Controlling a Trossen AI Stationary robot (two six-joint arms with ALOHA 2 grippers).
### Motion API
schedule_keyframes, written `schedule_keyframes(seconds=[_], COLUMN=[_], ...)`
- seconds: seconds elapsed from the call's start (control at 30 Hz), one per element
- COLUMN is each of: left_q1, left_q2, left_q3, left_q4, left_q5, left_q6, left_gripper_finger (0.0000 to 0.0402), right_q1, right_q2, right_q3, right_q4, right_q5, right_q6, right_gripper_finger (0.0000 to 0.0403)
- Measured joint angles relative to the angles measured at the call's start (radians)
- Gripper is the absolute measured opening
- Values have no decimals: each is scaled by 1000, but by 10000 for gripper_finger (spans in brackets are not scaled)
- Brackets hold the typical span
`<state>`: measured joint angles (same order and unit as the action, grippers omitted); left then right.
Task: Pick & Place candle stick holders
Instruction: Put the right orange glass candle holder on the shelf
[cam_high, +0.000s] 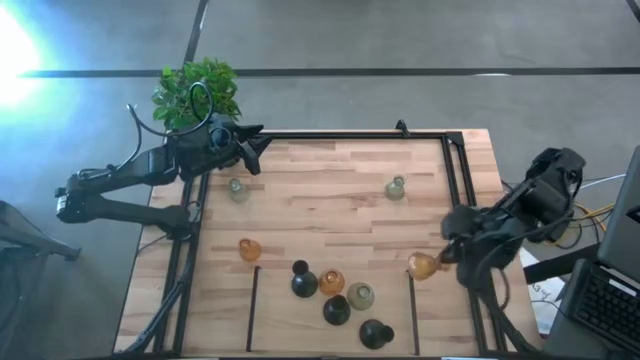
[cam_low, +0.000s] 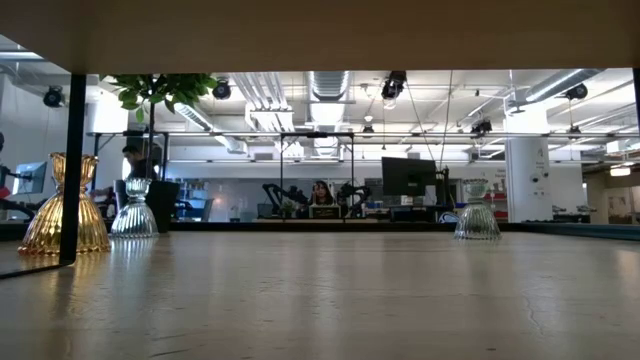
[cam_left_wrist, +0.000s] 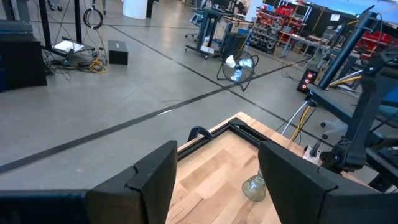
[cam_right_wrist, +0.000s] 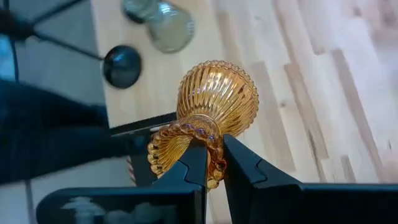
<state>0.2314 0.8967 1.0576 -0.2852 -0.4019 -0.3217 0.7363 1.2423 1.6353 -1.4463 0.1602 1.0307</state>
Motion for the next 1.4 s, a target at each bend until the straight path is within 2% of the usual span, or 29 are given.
schedule_keyframes(seconds=[0.2, 0.53, 0.8, 1.4], left_q1=[0, 0, 0, 0], left_q2=[0, 0, 0, 0], left_q3=[0, 0, 0, 0], left_q4=[0, 0, 0, -1], left_q5=[0, 0, 0, 0], left_q6=[8, 9, 19, 66], left_gripper_finger=[229, 229, 229, 229], right_q1=[-65, -95, -143, -163], right_q2=[137, 300, 401, 431], right_q3=[113, 249, 324, 221], right_q4=[4, 6, -34, 18], right_q5=[-99, -190, -257, -341], right_q6=[-202, -307, -452, -524], right_gripper_finger=[19, 19, 19, 19])
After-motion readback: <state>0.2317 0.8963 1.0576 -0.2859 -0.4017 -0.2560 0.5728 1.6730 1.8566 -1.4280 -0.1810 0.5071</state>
